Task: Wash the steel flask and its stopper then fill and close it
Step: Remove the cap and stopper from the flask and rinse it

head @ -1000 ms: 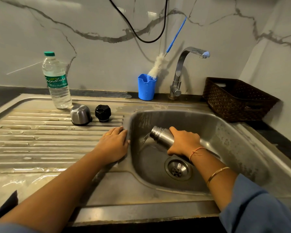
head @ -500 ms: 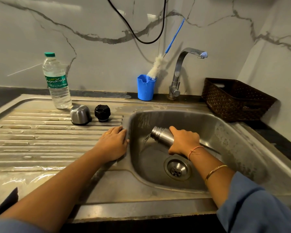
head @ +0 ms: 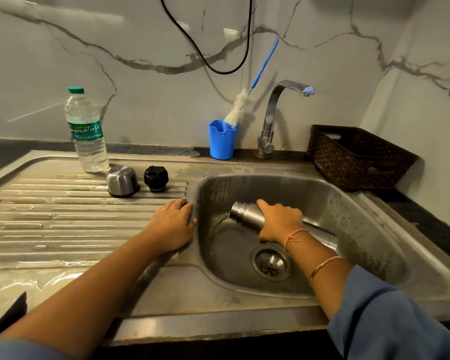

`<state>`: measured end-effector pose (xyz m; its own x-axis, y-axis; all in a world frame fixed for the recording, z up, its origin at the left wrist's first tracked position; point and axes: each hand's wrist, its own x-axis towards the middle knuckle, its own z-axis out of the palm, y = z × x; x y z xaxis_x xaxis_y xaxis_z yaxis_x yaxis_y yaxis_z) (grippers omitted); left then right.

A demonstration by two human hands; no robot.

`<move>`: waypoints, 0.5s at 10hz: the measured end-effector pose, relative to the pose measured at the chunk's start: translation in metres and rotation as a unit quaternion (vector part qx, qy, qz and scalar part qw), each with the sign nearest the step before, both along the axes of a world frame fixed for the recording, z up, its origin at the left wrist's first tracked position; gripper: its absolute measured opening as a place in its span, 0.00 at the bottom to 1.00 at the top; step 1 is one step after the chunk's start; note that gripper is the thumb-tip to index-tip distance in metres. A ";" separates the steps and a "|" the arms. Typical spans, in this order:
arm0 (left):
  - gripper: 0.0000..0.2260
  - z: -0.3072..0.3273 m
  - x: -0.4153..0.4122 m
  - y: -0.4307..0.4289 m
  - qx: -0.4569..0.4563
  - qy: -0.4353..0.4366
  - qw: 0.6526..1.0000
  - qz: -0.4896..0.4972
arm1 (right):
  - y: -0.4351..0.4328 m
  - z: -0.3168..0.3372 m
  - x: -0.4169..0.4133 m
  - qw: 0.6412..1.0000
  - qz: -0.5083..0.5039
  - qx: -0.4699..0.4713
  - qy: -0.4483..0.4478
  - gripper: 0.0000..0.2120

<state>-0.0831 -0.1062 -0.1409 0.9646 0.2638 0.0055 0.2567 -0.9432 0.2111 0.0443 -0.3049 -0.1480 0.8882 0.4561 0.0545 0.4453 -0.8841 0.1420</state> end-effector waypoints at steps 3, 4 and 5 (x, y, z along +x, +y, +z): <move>0.24 0.000 0.000 0.000 -0.003 -0.002 1.000 0.001 | 0.002 -0.001 -0.001 1.000 0.005 -0.003 -0.001 0.34; 0.24 0.000 0.001 0.000 -0.003 -0.001 1.000 0.001 | 0.003 -0.003 -0.001 1.000 0.007 -0.001 -0.001 0.34; 0.23 0.001 0.001 0.000 -0.007 0.000 1.000 0.002 | 0.004 -0.004 -0.002 1.000 0.011 -0.004 -0.007 0.34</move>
<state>-0.0824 -0.1061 -0.1402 0.9637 0.2670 0.0011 0.2601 -0.9394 0.2234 0.0428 -0.3010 -0.1520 0.8773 0.4759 0.0628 0.4625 -0.8731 0.1544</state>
